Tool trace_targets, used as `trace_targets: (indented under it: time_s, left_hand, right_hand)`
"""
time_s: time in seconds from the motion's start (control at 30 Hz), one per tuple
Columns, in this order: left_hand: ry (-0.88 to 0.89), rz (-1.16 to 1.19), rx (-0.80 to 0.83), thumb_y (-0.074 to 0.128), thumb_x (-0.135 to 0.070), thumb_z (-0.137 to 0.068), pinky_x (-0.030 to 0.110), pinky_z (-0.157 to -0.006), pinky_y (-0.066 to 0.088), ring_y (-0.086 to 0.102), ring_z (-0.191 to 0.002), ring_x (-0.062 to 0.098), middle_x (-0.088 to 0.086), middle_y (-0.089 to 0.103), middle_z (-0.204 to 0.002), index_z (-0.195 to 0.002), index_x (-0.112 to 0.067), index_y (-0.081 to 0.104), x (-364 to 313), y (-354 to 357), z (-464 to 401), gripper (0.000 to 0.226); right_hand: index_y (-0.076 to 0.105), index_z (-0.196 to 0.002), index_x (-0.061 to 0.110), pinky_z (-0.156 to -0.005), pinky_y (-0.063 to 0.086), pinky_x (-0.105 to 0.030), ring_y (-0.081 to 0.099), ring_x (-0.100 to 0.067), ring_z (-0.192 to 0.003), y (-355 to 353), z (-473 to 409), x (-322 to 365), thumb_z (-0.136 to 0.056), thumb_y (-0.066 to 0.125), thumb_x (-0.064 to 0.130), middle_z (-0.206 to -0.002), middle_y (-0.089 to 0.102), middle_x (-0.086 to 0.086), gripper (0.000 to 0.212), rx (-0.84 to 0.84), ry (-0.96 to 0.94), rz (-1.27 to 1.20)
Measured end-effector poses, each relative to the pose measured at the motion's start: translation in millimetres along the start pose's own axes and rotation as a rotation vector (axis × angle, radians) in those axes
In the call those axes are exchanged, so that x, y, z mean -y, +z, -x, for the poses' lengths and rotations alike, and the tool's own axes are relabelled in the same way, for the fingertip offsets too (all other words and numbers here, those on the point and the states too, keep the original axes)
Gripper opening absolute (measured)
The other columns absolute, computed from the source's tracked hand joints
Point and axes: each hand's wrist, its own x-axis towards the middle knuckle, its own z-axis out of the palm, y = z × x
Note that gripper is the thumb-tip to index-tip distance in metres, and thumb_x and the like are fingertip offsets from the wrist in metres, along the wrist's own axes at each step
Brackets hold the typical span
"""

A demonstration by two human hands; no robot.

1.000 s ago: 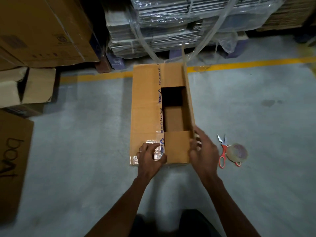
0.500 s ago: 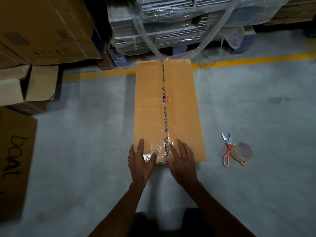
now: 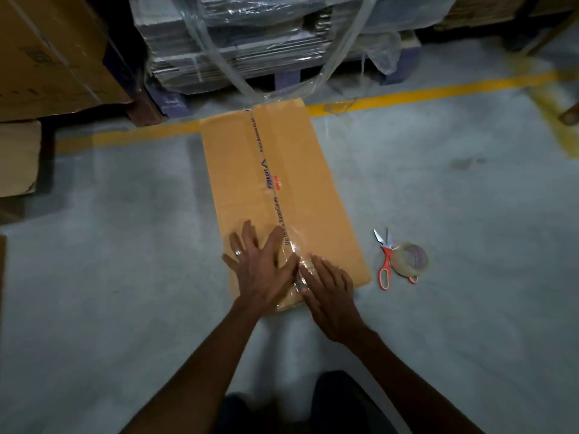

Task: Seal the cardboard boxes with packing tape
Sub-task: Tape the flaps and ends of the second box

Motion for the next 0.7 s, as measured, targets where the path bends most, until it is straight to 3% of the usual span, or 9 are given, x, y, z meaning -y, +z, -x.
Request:
trace_targets:
  time_s: [0.07,0.13,0.23,0.3,0.37,0.43,0.47,0.57,0.7]
  left_hand:
    - [-0.094,0.025,0.063,0.06,-0.088,-0.072,0.08,-0.112,0.009,-0.005,-0.152,0.052,0.007,-0.008,-0.169,-0.147,-0.054,0.034,-4,-6,-22,0.086]
    - [-0.174,0.046,0.073,0.058,-0.096,-0.062,0.08,-0.112,0.013,-0.006,-0.152,0.053,0.006,-0.013,-0.17,-0.151,-0.056,0.027,2,-7,-31,0.102]
    - [-0.233,0.068,-0.008,0.064,-0.093,-0.061,0.072,-0.114,0.02,0.01,-0.149,0.055,0.001,-0.013,-0.169,-0.153,-0.056,0.025,7,0,-21,0.107]
    - [-0.239,0.044,-0.062,0.063,-0.092,-0.064,0.07,-0.115,0.019,0.017,-0.146,0.056,0.001,-0.011,-0.169,-0.154,-0.054,0.024,5,7,-8,0.105]
    - [-0.216,0.004,-0.089,0.058,-0.094,-0.067,0.07,-0.114,0.019,0.02,-0.145,0.055,0.001,-0.008,-0.169,-0.155,-0.053,0.023,4,14,5,0.103]
    - [-0.234,0.002,-0.106,0.054,-0.096,-0.068,0.07,-0.114,0.018,0.02,-0.145,0.054,0.0,-0.007,-0.17,-0.156,-0.053,0.021,3,19,14,0.104]
    - [-0.252,0.012,-0.107,0.054,-0.096,-0.067,0.07,-0.114,0.017,0.02,-0.145,0.054,-0.002,-0.007,-0.17,-0.156,-0.054,0.02,1,21,19,0.104]
    - [-0.295,0.067,-0.118,0.056,-0.095,-0.064,0.066,-0.116,0.017,0.021,-0.144,0.05,-0.007,-0.009,-0.169,-0.154,-0.056,0.024,-5,29,35,0.104]
    - [-0.386,0.159,-0.106,0.063,-0.092,-0.06,0.064,-0.115,0.021,0.024,-0.141,0.049,-0.011,-0.013,-0.167,-0.152,-0.059,0.028,-20,42,69,0.104]
  right_hand:
    - [0.06,-0.138,0.015,-0.108,0.041,-0.046,0.053,-0.023,-0.133,-25,-11,-18,-0.109,0.04,0.03,-0.145,0.057,-0.003,0.039,-0.092,0.045,-0.29]
    - [0.069,-0.121,0.012,-0.095,0.052,-0.043,0.065,-0.018,-0.112,-45,-22,-44,-0.107,0.044,0.025,-0.12,0.07,-0.001,0.031,-0.253,0.292,-0.538]
    - [0.068,-0.107,0.014,-0.075,0.056,-0.044,0.068,-0.023,-0.083,-51,-29,-103,-0.102,0.04,0.034,-0.094,0.071,-0.004,0.035,-0.438,0.71,-0.58]
    - [0.063,-0.117,0.01,-0.086,0.048,-0.037,0.066,-0.036,-0.099,-42,-23,-154,-0.1,0.044,0.035,-0.108,0.07,-0.016,0.036,-0.382,0.937,-0.392]
    - [0.048,-0.142,0.013,-0.1,0.043,-0.041,0.059,-0.041,-0.121,-27,-9,-200,-0.1,0.055,0.037,-0.135,0.061,-0.02,0.049,-0.072,1.169,-0.275]
    - [0.037,-0.152,0.021,-0.104,0.044,-0.045,0.056,-0.043,-0.127,-9,3,-229,-0.095,0.062,0.039,-0.143,0.055,-0.02,0.066,0.224,1.209,-0.171]
    - [0.04,-0.149,0.021,-0.103,0.046,-0.044,0.057,-0.042,-0.125,-2,8,-238,-0.093,0.064,0.038,-0.14,0.057,-0.02,0.064,0.271,1.187,-0.125]
    - [0.06,-0.128,0.013,-0.098,0.048,-0.04,0.06,-0.039,-0.121,5,14,-250,-0.094,0.064,0.024,-0.131,0.063,-0.02,0.036,0.16,1.161,-0.115]
    - [0.068,-0.128,0.007,-0.101,0.044,-0.037,0.058,-0.04,-0.125,-19,11,-242,-0.094,0.062,0.019,-0.13,0.066,-0.023,0.036,0.026,1.086,-0.18]
